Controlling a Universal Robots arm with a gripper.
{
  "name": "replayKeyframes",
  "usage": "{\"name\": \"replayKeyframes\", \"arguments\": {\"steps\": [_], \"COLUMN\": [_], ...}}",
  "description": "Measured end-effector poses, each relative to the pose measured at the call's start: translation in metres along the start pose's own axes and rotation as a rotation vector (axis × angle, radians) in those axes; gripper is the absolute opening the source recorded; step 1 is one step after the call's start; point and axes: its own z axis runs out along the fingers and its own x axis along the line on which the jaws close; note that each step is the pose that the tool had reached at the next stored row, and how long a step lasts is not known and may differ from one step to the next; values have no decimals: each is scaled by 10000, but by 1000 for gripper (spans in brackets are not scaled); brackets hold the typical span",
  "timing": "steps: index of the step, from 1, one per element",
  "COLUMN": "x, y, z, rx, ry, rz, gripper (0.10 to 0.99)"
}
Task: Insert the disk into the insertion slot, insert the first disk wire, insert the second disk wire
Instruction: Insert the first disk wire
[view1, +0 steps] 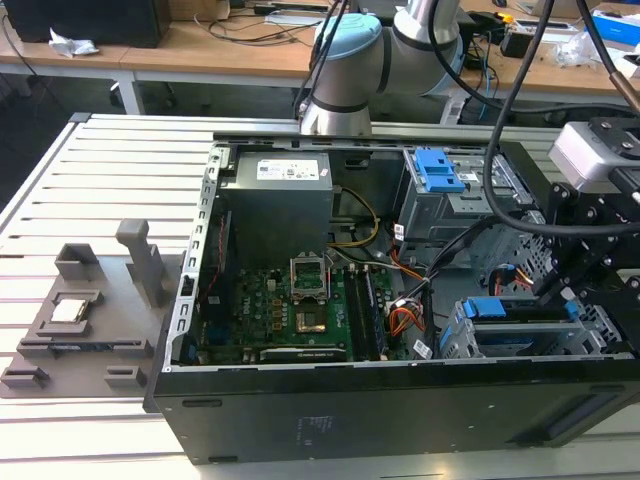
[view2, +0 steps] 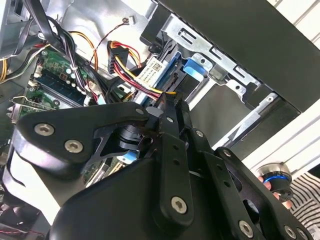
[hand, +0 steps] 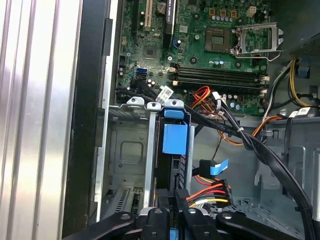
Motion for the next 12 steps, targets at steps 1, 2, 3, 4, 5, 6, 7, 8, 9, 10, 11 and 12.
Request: {"name": "replayKeyframes", "arguments": {"steps": [1,2,3,4,5,6,7,8,9,10,11,12], "x": [-5,-8,-9,-10,-11,-11,-11,-11,-11,-11,-15,-17], "y": [-1,-1,-1,-1,-1,-2,-2,-2,-2,-3,-3,-3], "z": [0,0,0,1,4,9,10,15,19,23,28,30], "rx": [0,0,0,1,1,0,0,0,1,0,0,1], "ry": [1,0,1,0,-1,1,3,1,1,1,-2,-1], "rz": [0,0,0,0,0,0,0,0,0,-1,0,0], "gripper": [165,165,165,165,165,165,165,165,165,165,165,165]}}
